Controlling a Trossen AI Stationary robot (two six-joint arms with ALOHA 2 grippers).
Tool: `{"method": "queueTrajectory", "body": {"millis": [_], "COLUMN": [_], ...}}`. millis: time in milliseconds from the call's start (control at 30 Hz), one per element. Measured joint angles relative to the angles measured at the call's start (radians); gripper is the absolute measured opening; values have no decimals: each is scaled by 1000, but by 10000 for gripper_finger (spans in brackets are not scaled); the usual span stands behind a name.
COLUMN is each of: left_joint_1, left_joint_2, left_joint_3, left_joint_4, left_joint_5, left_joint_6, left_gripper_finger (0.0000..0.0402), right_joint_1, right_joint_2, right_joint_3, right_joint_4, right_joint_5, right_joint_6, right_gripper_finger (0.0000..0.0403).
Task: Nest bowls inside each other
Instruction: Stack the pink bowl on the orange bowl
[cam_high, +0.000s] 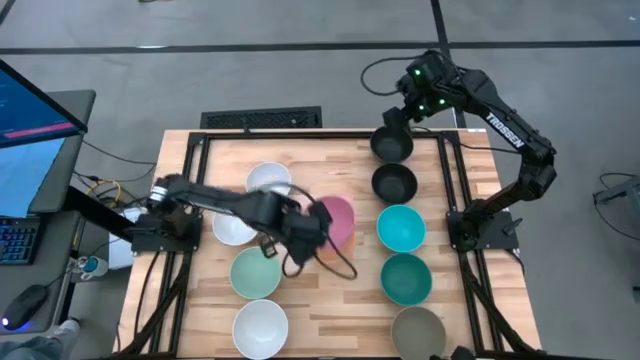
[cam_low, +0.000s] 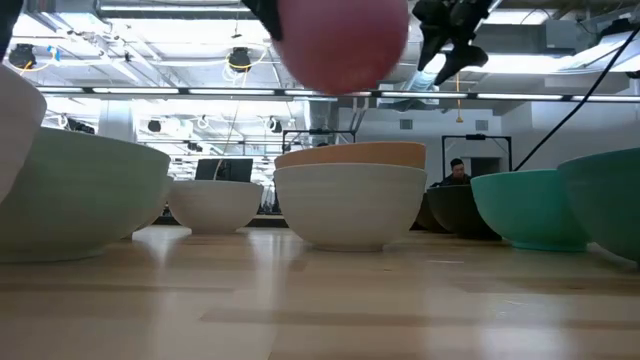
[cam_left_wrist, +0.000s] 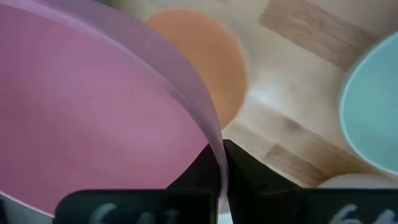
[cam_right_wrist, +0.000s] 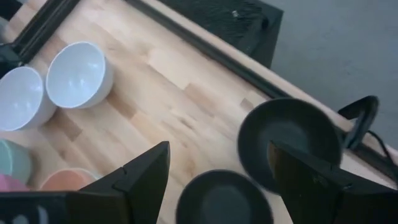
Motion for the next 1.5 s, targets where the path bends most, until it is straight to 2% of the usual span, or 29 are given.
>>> {"method": "queueTrajectory", "body": {"millis": [467, 800, 1033, 1133, 1267, 1500], "left_joint_1": [-26, -61, -56, -56, -57, -54], "left_joint_2": [140, 228, 249, 248, 248, 248], "left_joint_3": [-2, -1, -2, -2, -2, -2], "left_joint_4": [8, -10, -34, -36, -44, -37], "left_joint_5": [-34, -115, -141, -71, -48, -171], "left_joint_6": [-5, -52, -162, -193, -249, -318], "left_gripper_finger": [0, 0, 8, 17, 23, 39], "right_joint_1": [199, 371, 478, 502, 507, 505], "right_joint_2": [-43, -80, -85, -85, -85, -85], "right_joint_3": [1, 0, 0, 0, 0, 0], "right_joint_4": [8, 2, -27, -34, -34, -35], "right_joint_5": [14, 146, 240, 264, 275, 275], "right_joint_6": [172, 314, 377, 396, 411, 411], "right_gripper_finger": [294, 294, 294, 294, 294, 294]}}
